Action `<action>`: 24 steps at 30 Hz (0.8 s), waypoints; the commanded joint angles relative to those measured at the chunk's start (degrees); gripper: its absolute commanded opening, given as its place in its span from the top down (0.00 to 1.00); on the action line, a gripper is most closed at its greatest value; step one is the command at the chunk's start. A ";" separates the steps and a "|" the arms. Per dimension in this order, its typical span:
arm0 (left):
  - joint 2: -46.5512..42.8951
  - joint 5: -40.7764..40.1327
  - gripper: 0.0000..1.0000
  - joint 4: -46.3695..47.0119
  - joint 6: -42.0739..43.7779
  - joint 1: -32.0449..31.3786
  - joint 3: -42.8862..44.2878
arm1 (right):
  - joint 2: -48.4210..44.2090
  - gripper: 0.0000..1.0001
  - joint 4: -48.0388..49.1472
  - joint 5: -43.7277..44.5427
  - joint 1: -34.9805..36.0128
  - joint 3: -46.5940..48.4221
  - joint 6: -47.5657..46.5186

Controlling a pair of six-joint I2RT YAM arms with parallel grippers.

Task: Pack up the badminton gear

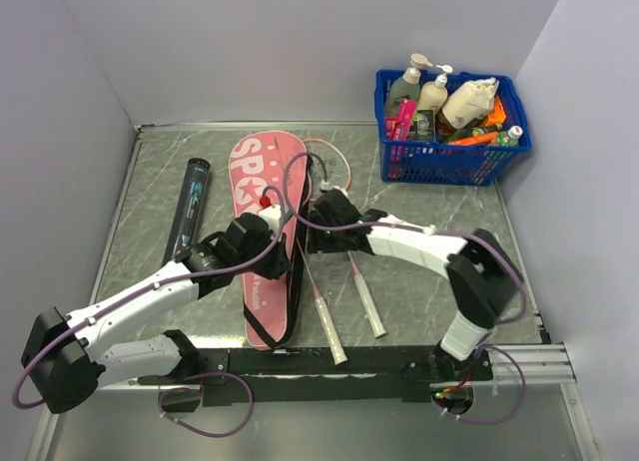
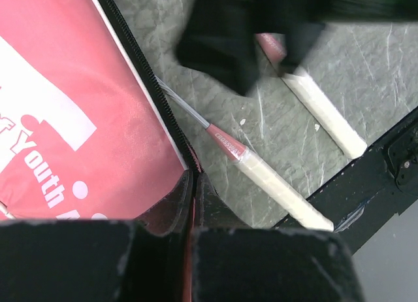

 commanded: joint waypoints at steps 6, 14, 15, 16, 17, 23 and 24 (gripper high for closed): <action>-1.86 -2.57 0.99 0.62 0.47 -0.36 0.47 | -26.00 0.40 -2.45 1.50 3.78 -20.58 2.57; -0.45 -2.57 0.99 0.18 0.73 -0.80 0.73 | -35.41 0.39 -8.35 7.56 17.31 -25.70 8.63; -0.36 -2.57 0.99 0.36 0.65 -0.89 0.47 | -35.77 0.39 -8.00 7.82 18.28 -26.58 9.24; -0.36 -2.57 0.99 0.44 0.64 -0.98 0.47 | -35.86 0.38 -7.82 8.52 20.47 -26.85 10.47; -0.36 -2.57 0.99 0.62 0.64 -1.32 0.38 | -35.77 0.38 -7.47 9.14 21.44 -27.11 11.18; 0.34 -2.57 0.99 0.27 0.82 -2.03 0.47 | -28.50 0.38 -7.73 13.01 27.50 -26.32 14.52; 0.43 -2.57 0.99 0.18 0.82 -2.12 0.47 | -27.26 0.38 -7.65 13.19 28.22 -25.63 14.78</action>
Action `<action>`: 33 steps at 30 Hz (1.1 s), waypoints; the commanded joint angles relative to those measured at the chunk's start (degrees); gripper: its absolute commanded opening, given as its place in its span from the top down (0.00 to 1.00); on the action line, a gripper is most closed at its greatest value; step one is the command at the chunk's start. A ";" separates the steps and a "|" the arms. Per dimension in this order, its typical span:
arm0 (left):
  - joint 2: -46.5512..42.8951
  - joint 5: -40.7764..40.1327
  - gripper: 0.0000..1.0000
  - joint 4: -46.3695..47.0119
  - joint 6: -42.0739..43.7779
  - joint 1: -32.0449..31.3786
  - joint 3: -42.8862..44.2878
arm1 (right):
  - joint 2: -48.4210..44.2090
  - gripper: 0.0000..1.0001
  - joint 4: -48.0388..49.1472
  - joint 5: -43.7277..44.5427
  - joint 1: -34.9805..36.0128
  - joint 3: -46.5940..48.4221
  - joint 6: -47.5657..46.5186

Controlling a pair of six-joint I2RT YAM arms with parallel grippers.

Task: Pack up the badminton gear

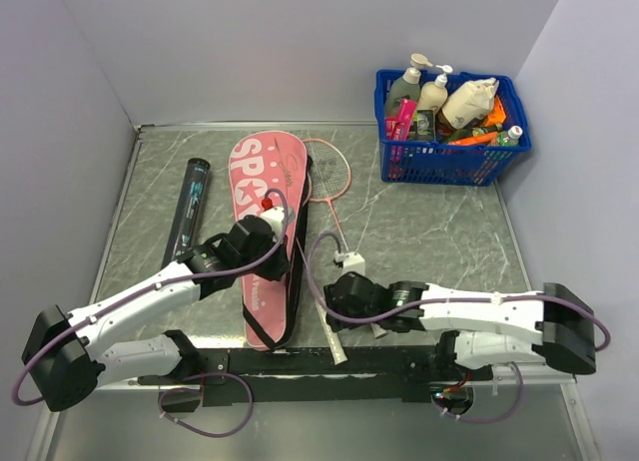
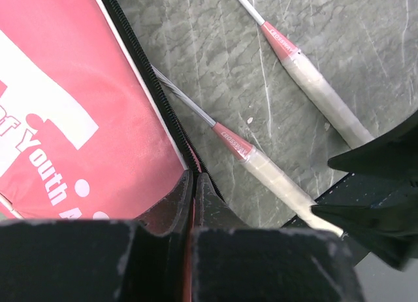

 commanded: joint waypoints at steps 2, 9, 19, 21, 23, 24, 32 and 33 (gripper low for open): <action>0.10 -1.73 0.99 0.64 0.58 -0.92 0.47 | 8.31 0.37 -0.78 5.28 5.36 2.45 4.65; -0.16 -2.01 0.99 0.55 0.58 -1.27 0.47 | 15.44 0.36 -0.61 6.60 7.48 5.35 7.02; 0.10 -1.31 0.99 0.38 1.46 -2.76 0.38 | 19.49 1.00 -0.87 8.79 8.01 8.33 7.55; 0.36 -1.48 0.99 0.20 1.72 -3.55 0.29 | 18.97 1.00 -1.22 9.50 8.01 8.69 7.11; 0.71 -2.01 0.99 -0.06 1.90 -4.61 0.38 | 17.65 1.00 -1.05 11.16 7.92 8.25 7.11; 0.80 -2.10 0.99 -0.06 1.90 -5.04 0.38 | 17.04 1.00 -0.87 11.69 7.75 7.99 7.20; 0.02 -1.66 0.99 1.25 2.60 -9.79 -0.32 | 9.75 1.00 7.29 13.89 3.80 1.84 2.99; -0.16 -1.66 0.99 1.43 2.69 -10.23 -0.41 | 8.52 1.00 8.61 13.81 3.18 1.23 2.37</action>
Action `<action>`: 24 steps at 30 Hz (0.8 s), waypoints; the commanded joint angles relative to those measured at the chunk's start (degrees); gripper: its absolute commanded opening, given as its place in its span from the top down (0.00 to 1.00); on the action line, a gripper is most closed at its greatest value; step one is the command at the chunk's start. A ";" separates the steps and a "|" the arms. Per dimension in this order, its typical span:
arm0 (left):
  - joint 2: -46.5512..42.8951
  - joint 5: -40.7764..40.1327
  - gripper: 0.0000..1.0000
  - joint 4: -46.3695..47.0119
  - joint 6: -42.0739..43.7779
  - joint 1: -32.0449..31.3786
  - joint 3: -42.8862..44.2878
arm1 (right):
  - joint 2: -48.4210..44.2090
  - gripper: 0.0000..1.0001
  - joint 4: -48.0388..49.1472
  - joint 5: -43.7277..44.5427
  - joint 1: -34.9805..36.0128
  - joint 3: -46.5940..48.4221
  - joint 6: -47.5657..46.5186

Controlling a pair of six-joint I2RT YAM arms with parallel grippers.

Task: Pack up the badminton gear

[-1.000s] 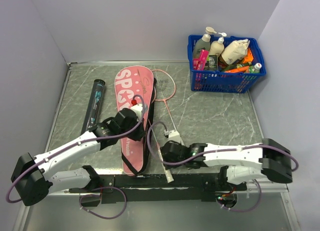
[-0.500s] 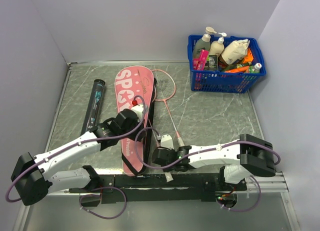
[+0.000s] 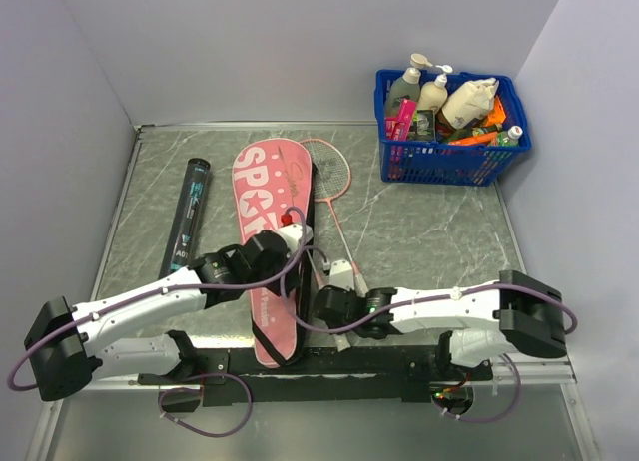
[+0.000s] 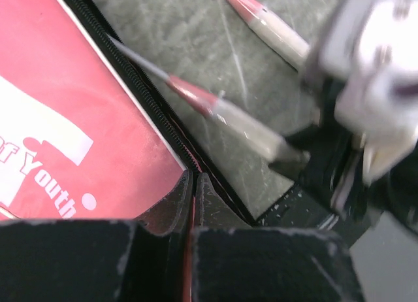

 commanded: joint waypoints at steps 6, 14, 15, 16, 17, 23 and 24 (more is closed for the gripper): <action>-1.17 0.53 0.99 1.87 1.20 -4.14 -0.46 | -6.70 1.00 19.27 1.25 -7.80 -4.74 -7.84; -0.47 0.79 0.99 2.75 1.03 -5.20 -0.63 | -0.89 1.00 24.03 -0.77 -9.21 0.88 -10.49; -0.46 0.71 0.99 3.01 0.33 -5.29 -0.72 | -0.28 1.00 23.94 -1.47 -9.30 1.23 -10.31; -0.46 0.88 0.99 3.45 -0.02 -5.38 -1.33 | 0.16 1.00 24.03 -1.92 -9.21 1.85 -10.05; -0.46 0.97 0.99 4.15 -0.29 -5.46 -1.68 | 0.51 1.00 23.94 -2.44 -9.12 1.94 -9.61; 0.06 -0.43 0.99 5.30 -2.05 -6.08 -3.62 | 0.61 0.97 26.23 -4.55 -8.07 -0.34 -7.41; 0.24 -0.52 0.99 5.30 -2.13 -6.17 -3.71 | 0.34 0.94 26.14 -4.64 -7.63 -0.52 -7.15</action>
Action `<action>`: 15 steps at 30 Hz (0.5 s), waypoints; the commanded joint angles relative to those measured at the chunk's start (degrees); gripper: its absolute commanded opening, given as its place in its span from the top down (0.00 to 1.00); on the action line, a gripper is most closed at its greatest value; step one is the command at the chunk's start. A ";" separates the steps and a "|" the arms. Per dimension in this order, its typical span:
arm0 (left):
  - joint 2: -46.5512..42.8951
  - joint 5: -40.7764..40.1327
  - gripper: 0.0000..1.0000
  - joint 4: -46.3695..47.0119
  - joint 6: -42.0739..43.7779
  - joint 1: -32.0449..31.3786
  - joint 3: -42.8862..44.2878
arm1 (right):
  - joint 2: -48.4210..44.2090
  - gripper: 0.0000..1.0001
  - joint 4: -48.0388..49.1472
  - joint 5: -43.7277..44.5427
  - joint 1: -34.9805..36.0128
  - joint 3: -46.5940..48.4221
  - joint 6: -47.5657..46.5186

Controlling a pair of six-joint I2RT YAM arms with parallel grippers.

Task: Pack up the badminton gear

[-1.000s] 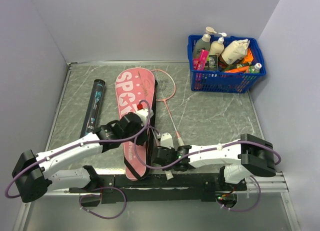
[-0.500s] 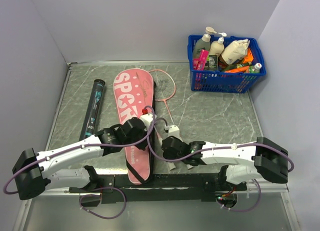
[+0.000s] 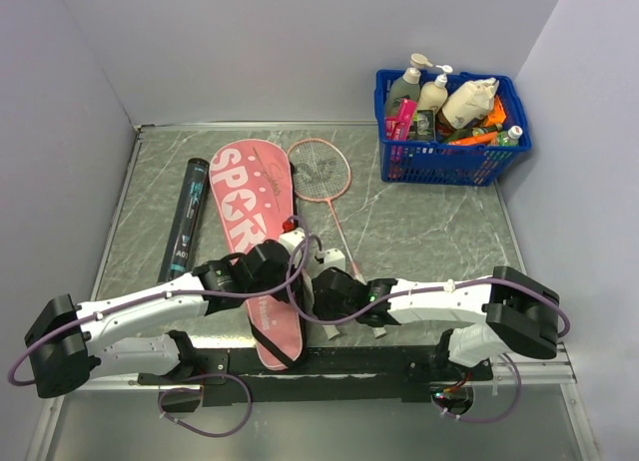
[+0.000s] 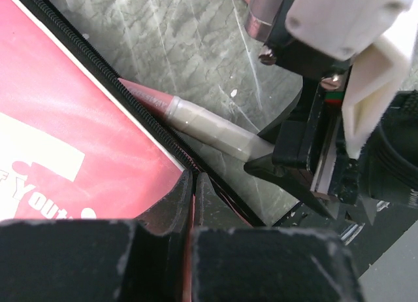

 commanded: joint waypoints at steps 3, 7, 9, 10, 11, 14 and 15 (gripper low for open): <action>0.20 4.81 0.99 2.35 -2.84 -2.85 -0.97 | -1.45 0.89 10.49 3.18 1.27 0.88 3.15; -0.33 5.69 0.99 4.71 -2.57 -3.99 -2.47 | -3.30 0.84 10.93 3.01 3.03 -1.06 5.26; -0.42 5.95 0.99 5.16 -2.05 -5.39 -2.56 | -4.27 0.84 11.02 3.18 4.17 -2.46 5.96; -0.33 5.69 0.99 5.25 -1.87 -5.83 -2.47 | -4.44 0.85 11.19 3.44 4.52 -2.81 6.92; -0.33 5.52 0.99 5.25 -1.44 -6.97 -2.39 | -4.79 0.89 11.19 3.62 5.13 -3.17 7.28; -0.33 6.04 0.99 6.47 -0.55 -9.25 -2.56 | -5.50 0.95 9.36 7.04 7.95 -4.40 9.74; 0.10 6.82 0.99 6.83 -0.20 -9.79 -2.47 | -5.85 0.96 7.87 8.18 9.43 -4.49 10.62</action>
